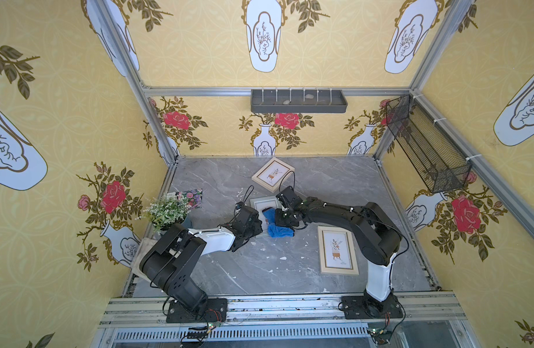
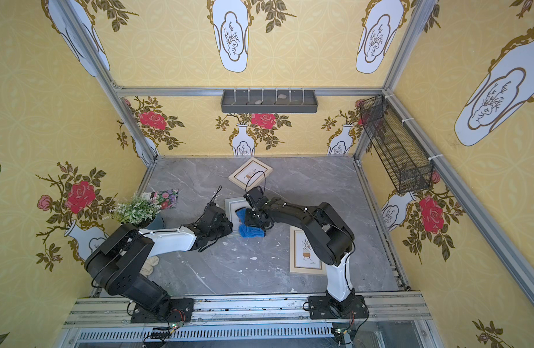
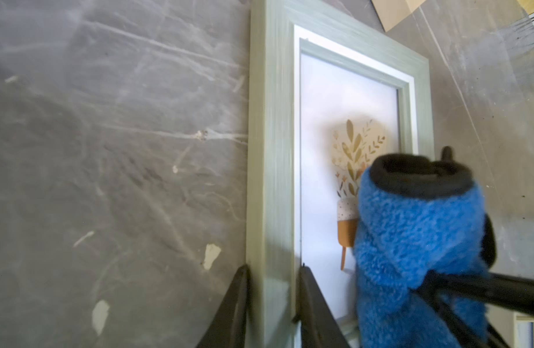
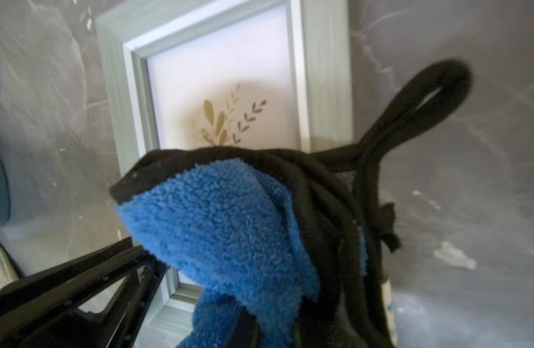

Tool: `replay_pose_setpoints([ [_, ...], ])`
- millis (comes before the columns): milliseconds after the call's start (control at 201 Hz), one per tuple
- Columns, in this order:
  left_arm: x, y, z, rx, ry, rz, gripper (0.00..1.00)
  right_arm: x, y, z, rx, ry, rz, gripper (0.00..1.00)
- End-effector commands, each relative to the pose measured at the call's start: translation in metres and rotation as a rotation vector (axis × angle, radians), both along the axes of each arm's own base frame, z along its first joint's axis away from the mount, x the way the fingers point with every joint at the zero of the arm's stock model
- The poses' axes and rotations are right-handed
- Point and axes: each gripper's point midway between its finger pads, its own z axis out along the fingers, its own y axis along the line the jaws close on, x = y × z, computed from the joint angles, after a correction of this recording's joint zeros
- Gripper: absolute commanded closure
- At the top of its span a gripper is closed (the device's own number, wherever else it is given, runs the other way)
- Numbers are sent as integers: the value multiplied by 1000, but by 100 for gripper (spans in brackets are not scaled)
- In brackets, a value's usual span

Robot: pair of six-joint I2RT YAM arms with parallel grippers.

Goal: Wipe the picture frame with a cloth
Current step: Wipe the dirt from the picture frame.

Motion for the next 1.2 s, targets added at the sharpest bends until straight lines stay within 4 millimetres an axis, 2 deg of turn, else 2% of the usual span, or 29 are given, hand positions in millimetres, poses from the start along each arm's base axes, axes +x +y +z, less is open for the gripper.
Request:
replay_pose_setpoints([
  [0,-78,54,-55,237,346,-10,79,-4,-40,-14,-165,11,-46,93],
  [65,-77,53,-55,236,346,-10,79,-7,-27,-15,-154,14,-26,93],
  [214,-78,54,-55,240,348,-13,79,-21,25,-13,-85,23,59,94],
  [319,-78,54,-56,242,349,-13,79,-26,42,-13,-44,40,88,94],
  [448,-77,52,-55,225,329,-21,79,-17,25,-19,-53,51,54,94],
  [567,-79,53,-57,218,324,-25,79,12,7,-20,-44,32,7,94],
  [742,-81,52,-57,207,324,-32,80,70,10,-11,-20,-39,-15,93],
  [801,-81,52,-56,208,323,-35,80,85,12,-14,-30,-45,-16,94],
  [856,-81,52,-55,212,323,-39,80,89,12,-19,-39,-36,-11,95],
  [966,-82,54,-54,216,319,-36,80,68,11,-24,-52,-15,14,95],
  [1130,-82,54,-54,216,324,-29,80,4,3,-27,-87,36,43,93],
  [1200,-81,54,-54,220,322,-33,80,-9,7,-27,-77,52,50,93],
])
